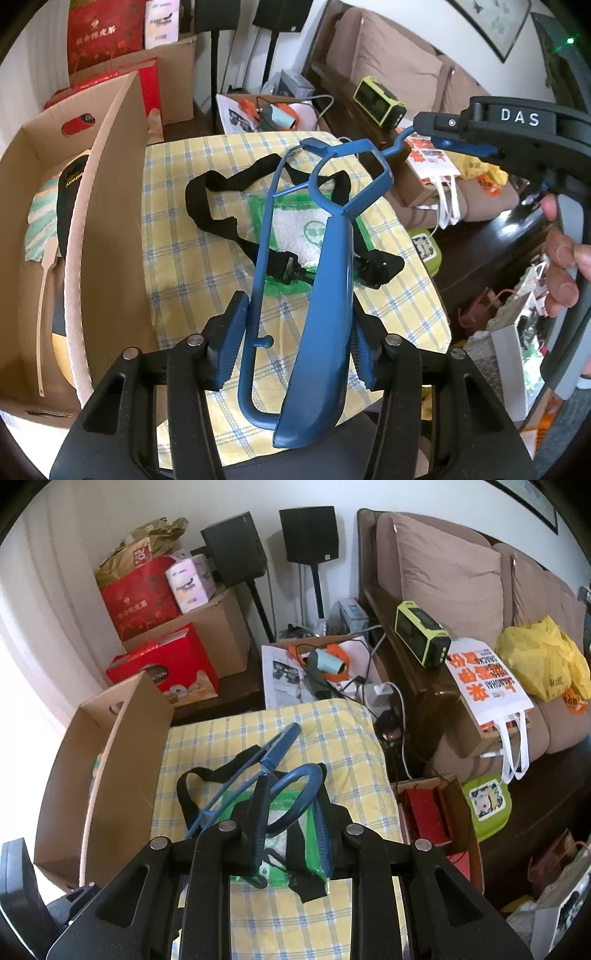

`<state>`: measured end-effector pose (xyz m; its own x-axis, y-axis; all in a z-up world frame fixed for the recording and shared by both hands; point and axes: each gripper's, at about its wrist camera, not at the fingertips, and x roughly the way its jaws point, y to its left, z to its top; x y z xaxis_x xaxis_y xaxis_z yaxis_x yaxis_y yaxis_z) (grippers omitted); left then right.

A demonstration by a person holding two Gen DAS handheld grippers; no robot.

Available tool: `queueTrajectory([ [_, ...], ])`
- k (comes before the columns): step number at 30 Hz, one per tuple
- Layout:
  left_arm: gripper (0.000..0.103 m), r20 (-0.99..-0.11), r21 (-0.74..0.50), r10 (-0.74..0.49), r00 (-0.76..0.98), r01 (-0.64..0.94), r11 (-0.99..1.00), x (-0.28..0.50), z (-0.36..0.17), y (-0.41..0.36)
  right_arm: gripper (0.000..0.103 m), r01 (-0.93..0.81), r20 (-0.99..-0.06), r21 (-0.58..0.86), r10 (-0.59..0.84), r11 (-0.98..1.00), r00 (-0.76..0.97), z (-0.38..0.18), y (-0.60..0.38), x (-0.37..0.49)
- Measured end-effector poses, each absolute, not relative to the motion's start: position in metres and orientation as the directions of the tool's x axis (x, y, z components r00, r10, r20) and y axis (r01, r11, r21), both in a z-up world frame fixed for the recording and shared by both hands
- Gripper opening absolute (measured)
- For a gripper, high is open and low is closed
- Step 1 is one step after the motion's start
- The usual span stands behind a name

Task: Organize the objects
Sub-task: 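Grasp the hanger hook with the right tool while the left tool holds the hanger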

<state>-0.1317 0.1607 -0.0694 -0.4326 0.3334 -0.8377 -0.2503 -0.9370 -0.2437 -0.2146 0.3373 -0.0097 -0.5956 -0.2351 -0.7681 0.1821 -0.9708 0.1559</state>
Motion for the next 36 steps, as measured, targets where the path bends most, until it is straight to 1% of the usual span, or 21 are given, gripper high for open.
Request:
queueTrajectory([
  [2,0.045,-0.829,-0.247,0.339,-0.445,-0.253,-0.936,-0.13,-0.066,0.159,0.022,0.189,-0.764,0.157,-0.241,-0.969,-0.598,-0.005,0.336,-0.214],
  [4,0.033,-0.816,-0.242,0.343,-0.465,-0.263,-0.934,-0.128,-0.058,0.16,0.021,0.199,-0.759,0.168,-0.255,-0.966,-0.599,0.003,0.334,-0.215],
  [5,0.029,-0.814,-0.237,0.341,-0.47,-0.268,-0.934,-0.127,-0.055,0.161,0.021,0.207,-0.755,0.172,-0.264,-0.963,-0.6,0.007,0.332,-0.215],
  [7,0.029,-0.815,-0.223,0.334,-0.473,-0.275,-0.935,-0.126,-0.05,0.164,0.021,0.232,-0.753,0.17,-0.278,-0.958,-0.597,0.016,0.322,-0.214],
  [11,0.029,-0.822,-0.234,0.34,-0.457,-0.273,-0.933,-0.128,-0.054,0.163,0.019,0.257,-0.753,0.111,-0.25,-0.96,-0.609,0.023,0.304,-0.209],
  [13,0.029,-0.831,-0.234,0.336,-0.443,-0.271,-0.934,-0.13,-0.061,0.161,0.017,0.259,-0.763,0.12,-0.256,-0.958,-0.593,0.016,0.303,-0.208],
  [16,0.029,-0.84,-0.243,0.339,-0.423,-0.265,-0.933,-0.133,-0.072,0.157,0.013,0.249,-0.783,0.139,-0.26,-0.959,-0.565,-0.005,0.308,-0.208],
  [17,0.03,-0.844,-0.247,0.342,-0.414,-0.266,-0.932,-0.136,-0.076,0.157,0.011,0.242,-0.79,0.145,-0.26,-0.959,-0.556,-0.011,0.31,-0.209],
  [19,0.032,-0.852,-0.25,0.345,-0.394,-0.272,-0.929,-0.14,-0.084,0.159,0.011,0.234,-0.796,0.15,-0.258,-0.961,-0.548,-0.02,0.314,-0.209],
  [21,0.04,-0.851,-0.27,0.359,-0.383,-0.266,-0.925,-0.141,-0.09,0.159,0.011,0.232,-0.798,0.162,-0.266,-0.959,-0.541,-0.024,0.316,-0.208],
  [23,0.044,-0.848,-0.298,0.382,-0.367,-0.266,-0.917,-0.142,-0.094,0.162,0.011,0.232,-0.798,0.167,-0.27,-0.958,-0.539,-0.027,0.319,-0.208],
  [28,0.049,-0.85,-0.355,0.425,-0.311,-0.258,-0.899,-0.147,-0.108,0.173,0.011,0.221,-0.8,0.218,-0.304,-0.951,-0.518,-0.035,0.334,-0.206],
  [30,0.052,-0.846,-0.372,0.442,-0.299,-0.262,-0.89,-0.147,-0.11,0.178,0.011,0.212,-0.792,0.282,-0.352,-0.936,-0.499,-0.036,0.345,-0.208],
  [33,0.056,-0.84,-0.383,0.454,-0.296,-0.269,-0.884,-0.145,-0.109,0.183,0.011,0.203,-0.751,0.407,-0.453,-0.891,-0.48,-0.032,0.359,-0.213],
  [36,0.058,-0.837,-0.393,0.465,-0.289,-0.274,-0.878,-0.144,-0.106,0.188,0.011,0.209,-0.703,0.476,-0.512,-0.854,-0.493,-0.023,0.366,-0.217],
])
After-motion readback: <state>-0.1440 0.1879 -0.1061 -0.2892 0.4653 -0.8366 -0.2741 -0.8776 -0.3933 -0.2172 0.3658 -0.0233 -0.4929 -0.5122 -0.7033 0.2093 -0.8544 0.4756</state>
